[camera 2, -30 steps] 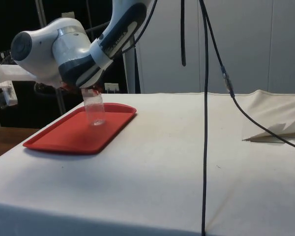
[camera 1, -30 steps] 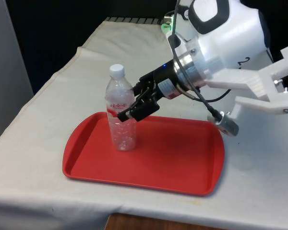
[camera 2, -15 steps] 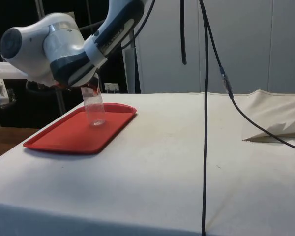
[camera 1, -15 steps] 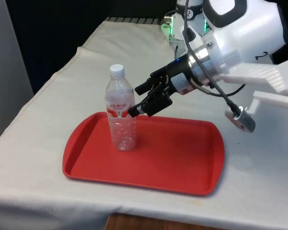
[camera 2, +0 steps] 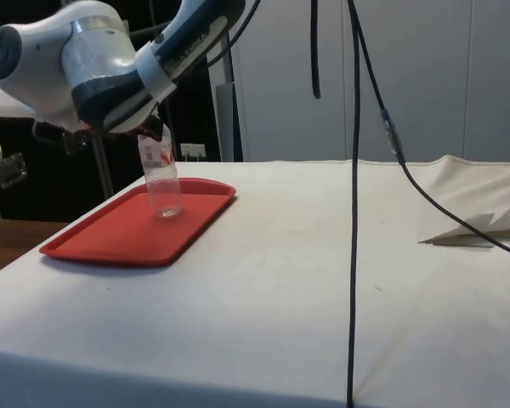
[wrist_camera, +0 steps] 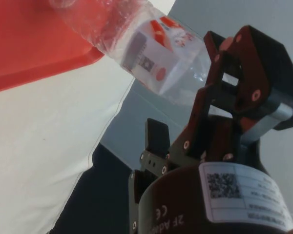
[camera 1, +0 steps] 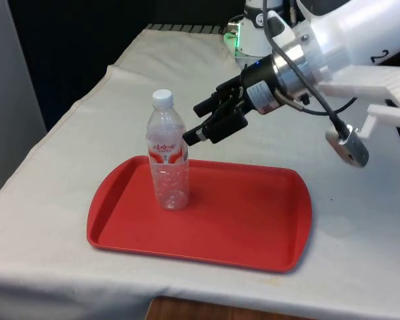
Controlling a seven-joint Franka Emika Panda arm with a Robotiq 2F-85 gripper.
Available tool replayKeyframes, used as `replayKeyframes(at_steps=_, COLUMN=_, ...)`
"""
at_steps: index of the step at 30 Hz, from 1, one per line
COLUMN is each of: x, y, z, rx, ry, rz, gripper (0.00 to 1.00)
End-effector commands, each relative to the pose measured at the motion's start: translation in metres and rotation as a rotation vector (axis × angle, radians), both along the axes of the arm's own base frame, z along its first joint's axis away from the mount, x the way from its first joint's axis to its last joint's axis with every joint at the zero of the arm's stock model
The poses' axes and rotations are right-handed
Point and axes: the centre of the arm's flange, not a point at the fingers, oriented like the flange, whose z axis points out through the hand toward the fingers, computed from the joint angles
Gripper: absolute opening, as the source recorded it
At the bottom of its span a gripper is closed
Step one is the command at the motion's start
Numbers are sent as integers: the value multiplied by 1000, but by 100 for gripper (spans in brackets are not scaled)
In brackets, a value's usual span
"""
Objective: Place the bottle upright on the tray.
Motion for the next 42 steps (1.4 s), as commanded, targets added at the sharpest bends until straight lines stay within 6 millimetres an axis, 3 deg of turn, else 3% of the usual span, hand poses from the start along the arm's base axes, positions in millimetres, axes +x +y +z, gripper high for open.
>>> replayKeyframes(at_steps=1, x=0, y=0, z=5, rx=3, ry=-4, rz=-1, gripper=100)
replayKeyframes(at_steps=8, x=0, y=-1, z=15, rx=-3, ry=-11, rz=-9, gripper=100)
replayKeyframes(at_steps=16, x=0, y=0, z=41, rx=6, ry=-38, rz=-20, gripper=100)
replayKeyframes(at_steps=24, x=0, y=0, z=49, rx=8, ry=-54, rz=-26, gripper=100)
replayKeyframes(at_steps=42, x=1, y=1, z=88, rx=58, ry=-119, rz=-46, gripper=100)
